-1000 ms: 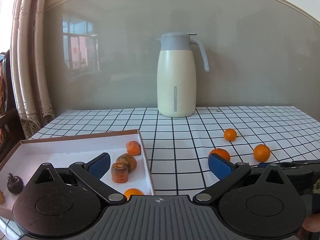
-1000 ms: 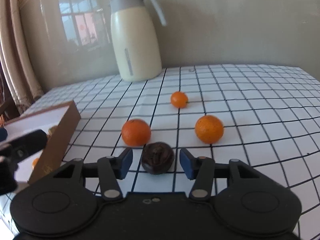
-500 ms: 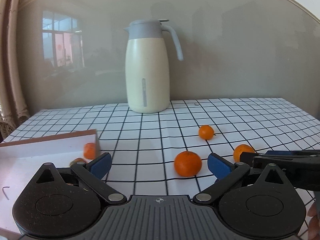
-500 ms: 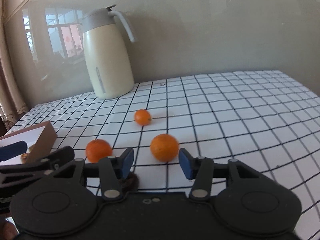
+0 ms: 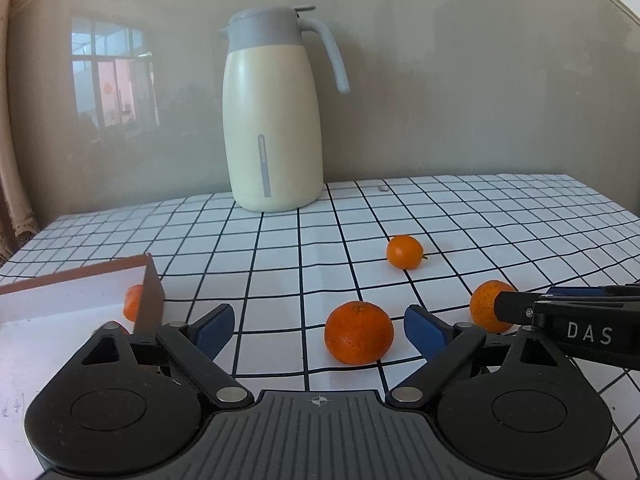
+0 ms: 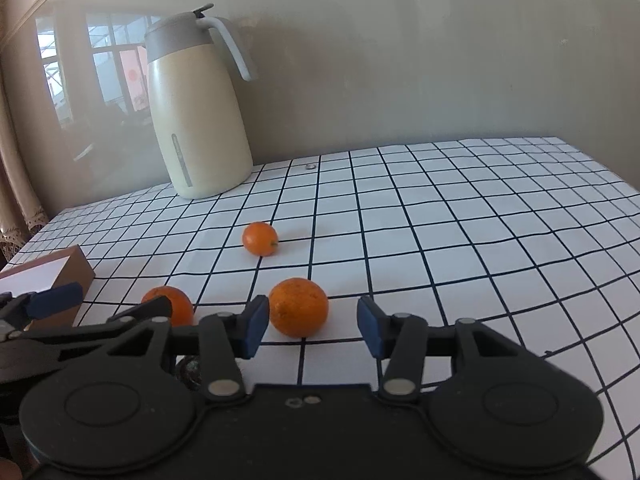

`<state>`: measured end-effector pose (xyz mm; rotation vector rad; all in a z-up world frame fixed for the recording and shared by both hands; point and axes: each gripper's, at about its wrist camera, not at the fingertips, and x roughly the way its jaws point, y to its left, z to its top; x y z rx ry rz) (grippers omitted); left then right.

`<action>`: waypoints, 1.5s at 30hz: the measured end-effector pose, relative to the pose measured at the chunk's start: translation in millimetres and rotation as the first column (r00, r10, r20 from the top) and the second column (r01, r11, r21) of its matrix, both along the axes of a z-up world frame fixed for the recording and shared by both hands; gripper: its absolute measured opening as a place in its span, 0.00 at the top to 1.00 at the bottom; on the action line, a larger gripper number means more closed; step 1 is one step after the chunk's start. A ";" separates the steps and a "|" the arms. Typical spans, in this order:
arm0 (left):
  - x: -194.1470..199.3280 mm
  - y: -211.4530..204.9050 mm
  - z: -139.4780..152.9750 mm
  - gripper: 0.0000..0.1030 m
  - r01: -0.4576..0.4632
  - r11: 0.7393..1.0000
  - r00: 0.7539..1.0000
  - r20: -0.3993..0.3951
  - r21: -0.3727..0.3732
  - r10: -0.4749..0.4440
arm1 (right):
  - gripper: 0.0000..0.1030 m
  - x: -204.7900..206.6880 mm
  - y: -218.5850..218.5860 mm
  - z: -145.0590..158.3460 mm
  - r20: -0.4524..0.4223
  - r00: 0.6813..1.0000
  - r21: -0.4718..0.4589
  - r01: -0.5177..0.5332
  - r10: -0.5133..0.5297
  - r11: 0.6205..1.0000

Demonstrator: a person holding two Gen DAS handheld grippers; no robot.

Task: Organize fruits
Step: 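Grasp a mandarin with the left tool while the right tool grasps another mandarin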

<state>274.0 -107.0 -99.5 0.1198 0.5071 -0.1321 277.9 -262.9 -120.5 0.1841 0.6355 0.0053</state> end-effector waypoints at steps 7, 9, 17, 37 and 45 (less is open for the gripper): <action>8.7 -1.5 -6.8 0.17 -0.010 1.000 1.000 -0.024 0.001 0.010 | 0.60 8.0 1.5 -2.4 -0.010 1.000 0.008 -0.026 0.026 1.000; 9.7 -2.2 -7.1 0.17 -0.010 1.000 1.000 -0.020 0.000 0.010 | 0.60 9.9 0.3 -2.9 -0.012 1.000 0.017 -0.023 0.023 1.000; 15.2 -7.5 -11.1 0.17 -0.003 1.000 0.999 -0.044 -0.016 0.002 | 0.62 9.5 -5.9 -2.6 -0.010 1.000 0.027 -0.025 0.026 0.999; 11.5 -9.7 -15.1 0.59 0.035 0.999 0.995 -0.090 -0.030 -0.038 | 0.62 20.9 4.8 -10.3 -0.037 0.998 0.034 -0.042 0.043 0.999; 9.5 -1.9 -14.0 0.60 0.024 0.999 0.995 -0.091 -0.034 -0.027 | 0.70 26.2 9.2 -14.4 -0.051 0.998 0.004 -0.031 0.031 1.000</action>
